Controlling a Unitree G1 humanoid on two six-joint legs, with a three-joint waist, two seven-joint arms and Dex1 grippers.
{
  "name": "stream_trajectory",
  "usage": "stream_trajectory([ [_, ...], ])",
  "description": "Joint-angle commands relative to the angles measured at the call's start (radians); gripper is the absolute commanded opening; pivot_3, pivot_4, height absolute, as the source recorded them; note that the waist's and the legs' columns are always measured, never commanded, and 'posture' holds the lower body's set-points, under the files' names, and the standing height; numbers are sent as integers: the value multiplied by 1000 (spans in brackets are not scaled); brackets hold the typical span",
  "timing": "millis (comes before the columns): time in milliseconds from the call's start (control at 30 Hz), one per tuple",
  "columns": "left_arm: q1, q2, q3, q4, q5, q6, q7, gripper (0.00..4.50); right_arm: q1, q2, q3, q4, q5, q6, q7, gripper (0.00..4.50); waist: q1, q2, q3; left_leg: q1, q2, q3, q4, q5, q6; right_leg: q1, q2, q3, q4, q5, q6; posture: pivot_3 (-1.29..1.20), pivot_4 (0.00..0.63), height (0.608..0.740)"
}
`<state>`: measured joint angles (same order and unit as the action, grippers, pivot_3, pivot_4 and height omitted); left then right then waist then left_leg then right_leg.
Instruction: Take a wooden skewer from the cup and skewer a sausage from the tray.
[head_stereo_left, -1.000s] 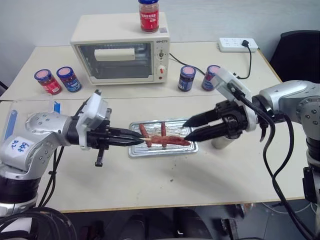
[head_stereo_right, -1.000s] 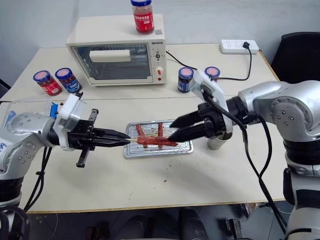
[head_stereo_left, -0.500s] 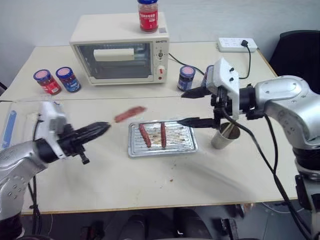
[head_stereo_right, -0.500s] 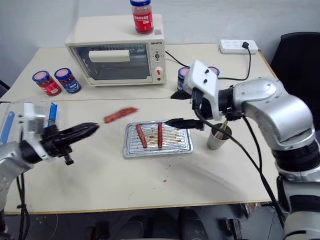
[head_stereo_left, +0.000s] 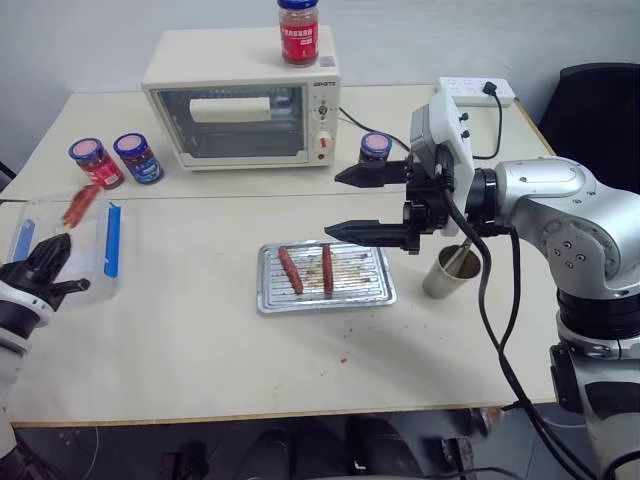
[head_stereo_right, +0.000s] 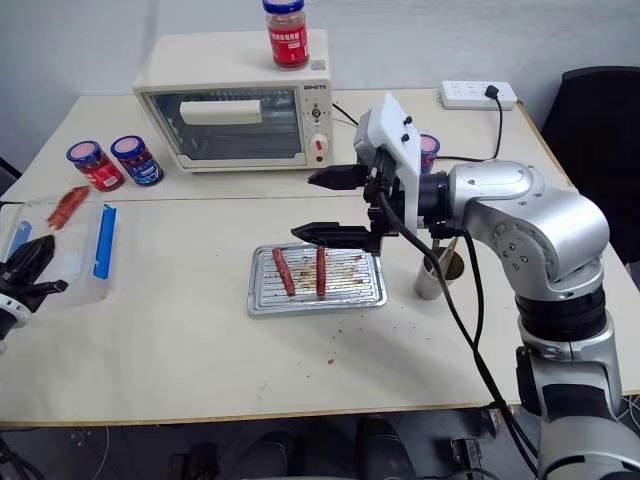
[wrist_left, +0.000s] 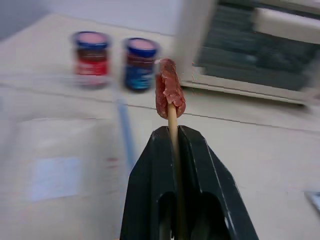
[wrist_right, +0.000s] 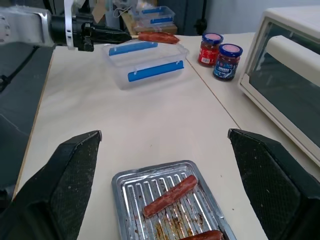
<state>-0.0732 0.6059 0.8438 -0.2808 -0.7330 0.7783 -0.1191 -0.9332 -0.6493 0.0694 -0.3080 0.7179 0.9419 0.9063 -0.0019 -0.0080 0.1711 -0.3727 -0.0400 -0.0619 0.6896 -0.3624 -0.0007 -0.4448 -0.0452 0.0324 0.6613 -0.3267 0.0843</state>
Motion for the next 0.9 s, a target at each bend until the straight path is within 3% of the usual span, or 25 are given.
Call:
stream_trajectory([
  [33, -47, 44, -4, 98, 73, -29, 53, 0, -28, 11, -29, -14, 17, -2, -10, 4246, 0, 0, 0, 0, 0, 0, 0, 0, 0, 0, 0, 0, 0, 0, 0, 0, 150, 740],
  [233, -119, 73, -76, 203, 126, -56, 28, 0, -24, 28, -30, -12, 24, 2, -33, 4246, 0, -1, -1, 0, -1, 0, 0, 0, 0, 0, -1, 0, 0, 0, 0, 0, 150, 740],
  [467, -142, 114, -70, 201, 146, -18, 25, 1731, -4, 30, -36, -9, 34, 10, -45, 4297, -10, -1, -1, 0, 0, 0, -1, 0, 0, -1, 0, 0, 0, 0, 0, 0, 150, 740],
  [500, -122, 122, -57, 175, 137, -6, 12, 1970, -1, 26, -36, -9, 34, 10, -43, 4297, -11, -1, -1, 0, 0, 0, -2, 0, 0, -1, 0, 0, 1, 0, 0, 0, 150, 740],
  [733, 147, 172, 165, -59, 39, 127, -134, 1970, 9, -29, -38, 14, 34, 16, 18, 4297, -32, -2, -1, 0, 0, 0, -6, 0, 0, -1, -1, 0, 0, 0, 0, 0, 150, 740],
  [900, 398, 144, 372, -158, -5, 157, -275, 1970, 16, -73, -21, 41, 12, -1, 67, 4297, -25, -1, 0, 0, 0, 0, -6, 0, 0, -1, -1, 0, -4, 0, 0, 0, 150, 740],
])
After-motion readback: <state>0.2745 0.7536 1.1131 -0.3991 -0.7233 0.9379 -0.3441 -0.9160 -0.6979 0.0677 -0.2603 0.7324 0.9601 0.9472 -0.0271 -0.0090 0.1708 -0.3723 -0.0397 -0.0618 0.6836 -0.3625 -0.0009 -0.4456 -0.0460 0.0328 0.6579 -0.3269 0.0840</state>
